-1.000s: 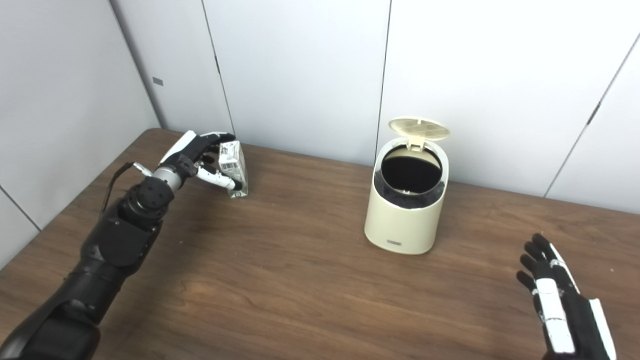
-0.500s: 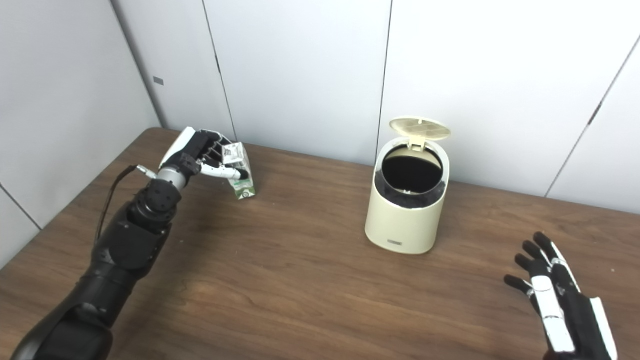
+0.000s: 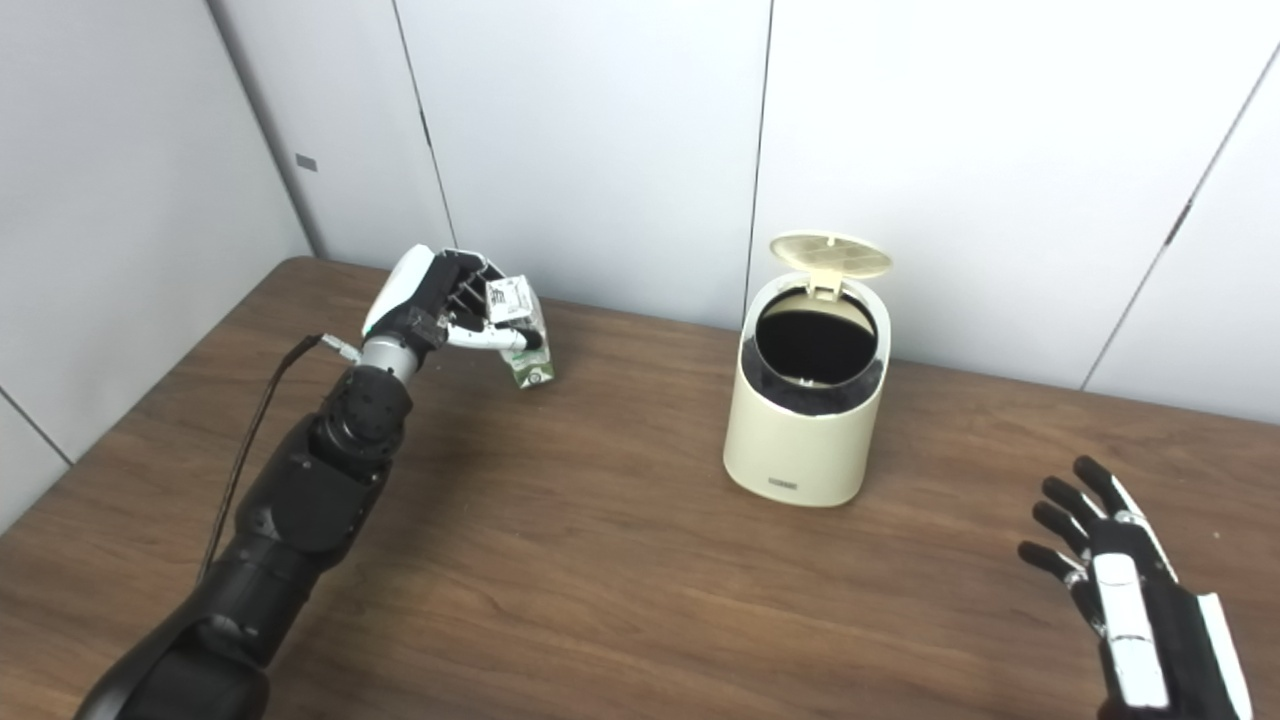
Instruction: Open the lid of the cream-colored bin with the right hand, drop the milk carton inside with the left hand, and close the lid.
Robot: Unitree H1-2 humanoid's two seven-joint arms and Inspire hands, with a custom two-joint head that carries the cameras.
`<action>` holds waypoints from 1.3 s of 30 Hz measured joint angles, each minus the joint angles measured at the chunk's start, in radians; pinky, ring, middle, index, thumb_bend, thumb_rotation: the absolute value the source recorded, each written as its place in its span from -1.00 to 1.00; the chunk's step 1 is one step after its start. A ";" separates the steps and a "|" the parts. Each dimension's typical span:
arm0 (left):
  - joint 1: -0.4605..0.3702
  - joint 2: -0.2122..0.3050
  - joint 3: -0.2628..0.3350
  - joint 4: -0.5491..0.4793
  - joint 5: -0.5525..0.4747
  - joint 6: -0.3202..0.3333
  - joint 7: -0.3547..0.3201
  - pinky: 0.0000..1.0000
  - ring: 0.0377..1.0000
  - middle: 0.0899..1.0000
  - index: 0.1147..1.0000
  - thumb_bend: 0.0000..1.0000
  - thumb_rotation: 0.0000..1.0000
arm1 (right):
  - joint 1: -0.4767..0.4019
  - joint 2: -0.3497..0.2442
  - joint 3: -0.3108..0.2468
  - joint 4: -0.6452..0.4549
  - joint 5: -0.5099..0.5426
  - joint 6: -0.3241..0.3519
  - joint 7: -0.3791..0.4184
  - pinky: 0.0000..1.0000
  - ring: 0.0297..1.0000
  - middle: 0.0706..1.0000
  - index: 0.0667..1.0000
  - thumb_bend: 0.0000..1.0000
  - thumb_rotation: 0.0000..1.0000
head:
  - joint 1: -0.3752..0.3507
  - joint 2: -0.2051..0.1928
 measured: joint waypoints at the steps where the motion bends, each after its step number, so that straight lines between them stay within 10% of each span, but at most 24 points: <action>1: 0.007 -0.020 0.007 -0.034 0.002 0.002 0.012 -0.02 -0.08 -0.08 -0.26 0.00 -1.00 | -0.001 0.000 -0.004 0.000 0.012 0.000 0.001 0.48 0.69 0.72 0.78 -0.04 0.69 | -0.017 0.002; 13: 0.047 -0.208 0.003 -0.320 0.098 0.009 0.114 -0.31 -0.16 -0.11 -0.26 -0.05 -1.00 | -0.009 0.001 -0.003 0.000 0.009 0.002 -0.007 0.51 0.75 0.77 0.80 -0.06 0.68 | -0.110 0.006; 21: 0.046 -0.237 -0.043 -0.448 0.136 0.010 0.075 -0.29 -0.14 -0.10 -0.22 -0.05 -1.00 | -0.015 0.004 -0.006 0.056 -0.002 -0.041 -0.013 0.72 0.88 0.90 0.93 -0.29 0.58 | -0.212 0.021; 39: 0.046 -0.250 -0.064 -0.541 0.129 -0.008 -0.023 -0.30 -0.16 -0.16 -0.16 -0.04 -1.00 | -0.026 0.023 0.002 0.152 -0.052 -0.113 -0.041 0.66 0.81 0.82 0.87 0.05 0.59 | -0.411 0.009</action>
